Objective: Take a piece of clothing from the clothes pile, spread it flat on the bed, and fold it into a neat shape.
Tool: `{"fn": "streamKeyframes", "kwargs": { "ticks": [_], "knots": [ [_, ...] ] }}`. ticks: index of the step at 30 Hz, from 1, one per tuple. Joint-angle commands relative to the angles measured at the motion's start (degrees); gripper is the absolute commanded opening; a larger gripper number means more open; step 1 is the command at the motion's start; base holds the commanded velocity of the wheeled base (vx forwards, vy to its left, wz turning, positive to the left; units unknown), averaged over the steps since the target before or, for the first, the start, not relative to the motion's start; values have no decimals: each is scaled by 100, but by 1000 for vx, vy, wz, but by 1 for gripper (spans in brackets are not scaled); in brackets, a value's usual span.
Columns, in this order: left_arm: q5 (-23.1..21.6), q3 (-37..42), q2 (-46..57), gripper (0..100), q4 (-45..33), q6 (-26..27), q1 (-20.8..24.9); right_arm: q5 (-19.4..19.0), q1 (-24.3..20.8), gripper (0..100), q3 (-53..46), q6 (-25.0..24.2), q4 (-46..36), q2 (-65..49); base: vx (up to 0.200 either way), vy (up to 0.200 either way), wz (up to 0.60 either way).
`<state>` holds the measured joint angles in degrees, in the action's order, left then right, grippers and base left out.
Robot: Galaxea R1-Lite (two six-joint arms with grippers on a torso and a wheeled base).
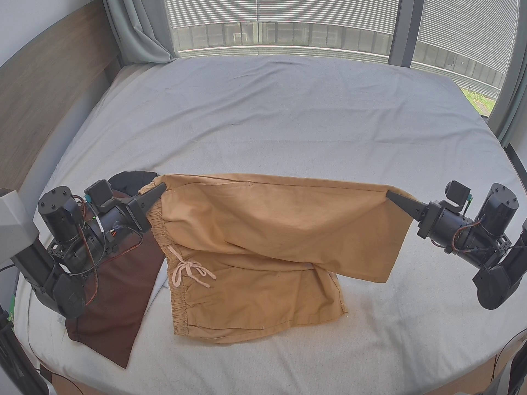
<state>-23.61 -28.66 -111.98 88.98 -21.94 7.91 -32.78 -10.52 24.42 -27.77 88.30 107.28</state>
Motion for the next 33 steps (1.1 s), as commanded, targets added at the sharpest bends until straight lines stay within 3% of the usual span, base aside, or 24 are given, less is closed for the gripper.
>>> {"fn": "streamKeyframes", "kwargs": {
  "ticks": [1,33],
  "knots": [
    [6,-17,-69,0,14,-3,-62,0,59,0,19,8,3,13,0,0,0],
    [6,-96,-148,0,14,-3,-167,-18,296,0,98,35,3,48,0,0,0]
  ]
}}
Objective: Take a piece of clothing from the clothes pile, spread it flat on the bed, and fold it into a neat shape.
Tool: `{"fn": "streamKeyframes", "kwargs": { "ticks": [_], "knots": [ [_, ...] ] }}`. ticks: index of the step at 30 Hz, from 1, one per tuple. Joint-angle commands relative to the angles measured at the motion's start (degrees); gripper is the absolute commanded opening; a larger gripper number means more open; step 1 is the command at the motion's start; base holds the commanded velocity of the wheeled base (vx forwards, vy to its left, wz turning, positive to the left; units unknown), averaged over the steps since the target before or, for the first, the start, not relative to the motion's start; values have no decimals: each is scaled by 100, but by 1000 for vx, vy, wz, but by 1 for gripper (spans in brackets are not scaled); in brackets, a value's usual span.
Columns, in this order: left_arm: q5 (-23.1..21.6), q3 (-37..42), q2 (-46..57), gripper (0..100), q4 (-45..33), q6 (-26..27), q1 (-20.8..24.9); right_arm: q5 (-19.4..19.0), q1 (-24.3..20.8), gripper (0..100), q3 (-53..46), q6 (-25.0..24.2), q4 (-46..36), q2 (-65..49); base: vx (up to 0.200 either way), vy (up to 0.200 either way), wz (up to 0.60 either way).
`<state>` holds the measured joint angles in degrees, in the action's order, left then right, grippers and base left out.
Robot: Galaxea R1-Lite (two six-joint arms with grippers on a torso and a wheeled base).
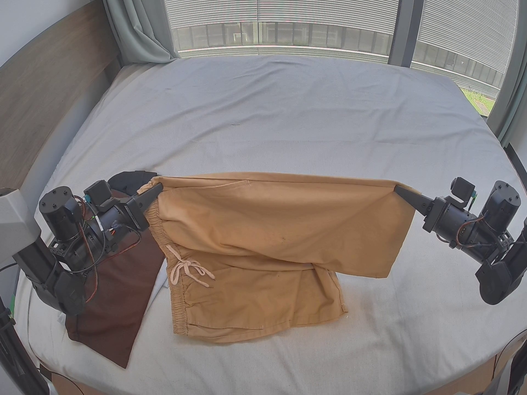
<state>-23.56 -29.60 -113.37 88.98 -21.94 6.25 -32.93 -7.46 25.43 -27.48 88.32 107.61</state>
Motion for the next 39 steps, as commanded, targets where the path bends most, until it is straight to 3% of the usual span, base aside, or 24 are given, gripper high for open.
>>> {"fn": "streamKeyframes", "kwargs": {
  "ticks": [1,17,39],
  "knots": [
    [1,-2,-9,0,14,-12,-1,-3,-19,0,-3,6,1,15,0,0,0],
    [27,-134,-18,0,5,-12,95,-3,-54,0,234,23,-8,155,0,0,0],
    [344,-995,-844,0,5,-161,87,23,-36,0,1816,-21,-8,1342,0,0,0]
  ]
}}
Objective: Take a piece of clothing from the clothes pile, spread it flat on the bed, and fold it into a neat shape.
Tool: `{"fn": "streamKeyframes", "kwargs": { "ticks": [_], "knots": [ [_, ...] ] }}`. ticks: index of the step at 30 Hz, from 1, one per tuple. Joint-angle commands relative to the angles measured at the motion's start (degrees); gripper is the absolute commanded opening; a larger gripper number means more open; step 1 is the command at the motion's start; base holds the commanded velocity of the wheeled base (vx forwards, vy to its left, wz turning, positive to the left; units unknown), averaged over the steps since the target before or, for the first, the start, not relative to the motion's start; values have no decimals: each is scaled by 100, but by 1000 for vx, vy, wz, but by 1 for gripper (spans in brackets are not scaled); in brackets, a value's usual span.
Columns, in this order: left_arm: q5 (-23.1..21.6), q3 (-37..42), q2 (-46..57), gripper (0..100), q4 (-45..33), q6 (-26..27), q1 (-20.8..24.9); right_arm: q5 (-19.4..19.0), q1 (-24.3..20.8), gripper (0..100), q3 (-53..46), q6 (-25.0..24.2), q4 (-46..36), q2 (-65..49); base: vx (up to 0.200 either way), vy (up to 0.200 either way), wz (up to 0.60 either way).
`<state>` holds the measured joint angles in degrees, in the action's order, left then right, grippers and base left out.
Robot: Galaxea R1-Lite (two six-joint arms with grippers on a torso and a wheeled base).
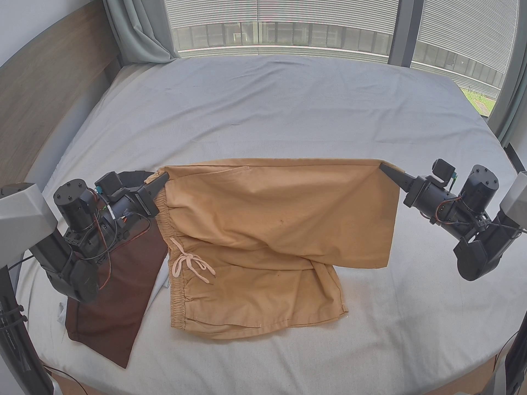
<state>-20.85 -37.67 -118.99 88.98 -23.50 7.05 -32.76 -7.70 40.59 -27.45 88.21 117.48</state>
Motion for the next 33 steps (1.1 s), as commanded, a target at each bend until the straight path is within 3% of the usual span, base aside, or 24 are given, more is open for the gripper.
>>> {"fn": "streamKeyframes", "kwargs": {
  "ticks": [1,14,33],
  "knots": [
    [81,-206,-309,0,5,-14,7,6,-12,0,344,-32,3,390,0,0,0],
    [467,-891,-766,0,5,-374,60,6,32,0,1442,-164,-6,1181,0,0,0],
    [503,-1507,-1293,0,14,-796,7,50,32,0,2708,-357,-428,1849,0,0,0]
  ]
}}
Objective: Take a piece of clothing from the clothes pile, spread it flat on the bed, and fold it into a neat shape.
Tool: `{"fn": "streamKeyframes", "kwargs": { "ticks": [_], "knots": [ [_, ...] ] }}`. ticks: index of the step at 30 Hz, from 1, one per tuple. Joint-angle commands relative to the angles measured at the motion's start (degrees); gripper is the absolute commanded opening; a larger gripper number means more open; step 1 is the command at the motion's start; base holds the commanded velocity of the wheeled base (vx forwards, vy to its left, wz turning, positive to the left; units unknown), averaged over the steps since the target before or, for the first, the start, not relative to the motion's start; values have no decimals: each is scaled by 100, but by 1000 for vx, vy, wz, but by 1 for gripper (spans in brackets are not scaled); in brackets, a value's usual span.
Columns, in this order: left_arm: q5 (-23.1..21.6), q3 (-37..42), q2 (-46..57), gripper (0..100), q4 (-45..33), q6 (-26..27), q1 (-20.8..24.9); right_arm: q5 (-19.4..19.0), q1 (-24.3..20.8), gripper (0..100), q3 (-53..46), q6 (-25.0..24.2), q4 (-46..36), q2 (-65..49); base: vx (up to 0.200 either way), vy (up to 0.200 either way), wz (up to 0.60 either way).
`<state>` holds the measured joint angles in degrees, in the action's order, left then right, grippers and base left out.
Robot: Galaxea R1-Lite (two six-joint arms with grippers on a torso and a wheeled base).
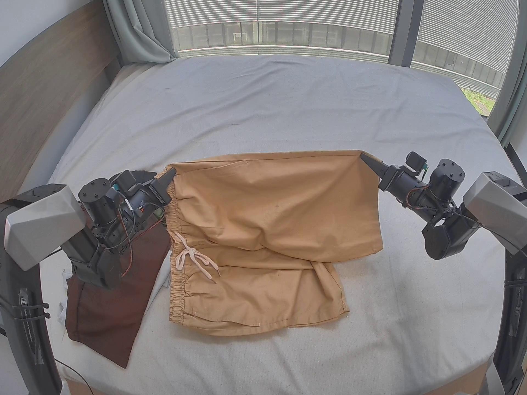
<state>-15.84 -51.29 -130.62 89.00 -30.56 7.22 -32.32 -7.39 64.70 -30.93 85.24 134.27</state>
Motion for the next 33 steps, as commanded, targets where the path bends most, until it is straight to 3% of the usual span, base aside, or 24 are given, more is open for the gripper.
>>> {"fn": "streamKeyframes", "kwargs": {
  "ticks": [1,12,33],
  "knots": [
    [2,-162,-165,0,3,-125,-10,6,0,0,377,-10,-174,170,0,0,0],
    [248,-760,-605,0,12,-336,-36,6,18,0,1256,-1,-842,451,0,0,0],
    [256,-1252,-1027,0,3,-626,-54,6,-43,0,3040,8,-1949,1189,0,0,0]
  ]
}}
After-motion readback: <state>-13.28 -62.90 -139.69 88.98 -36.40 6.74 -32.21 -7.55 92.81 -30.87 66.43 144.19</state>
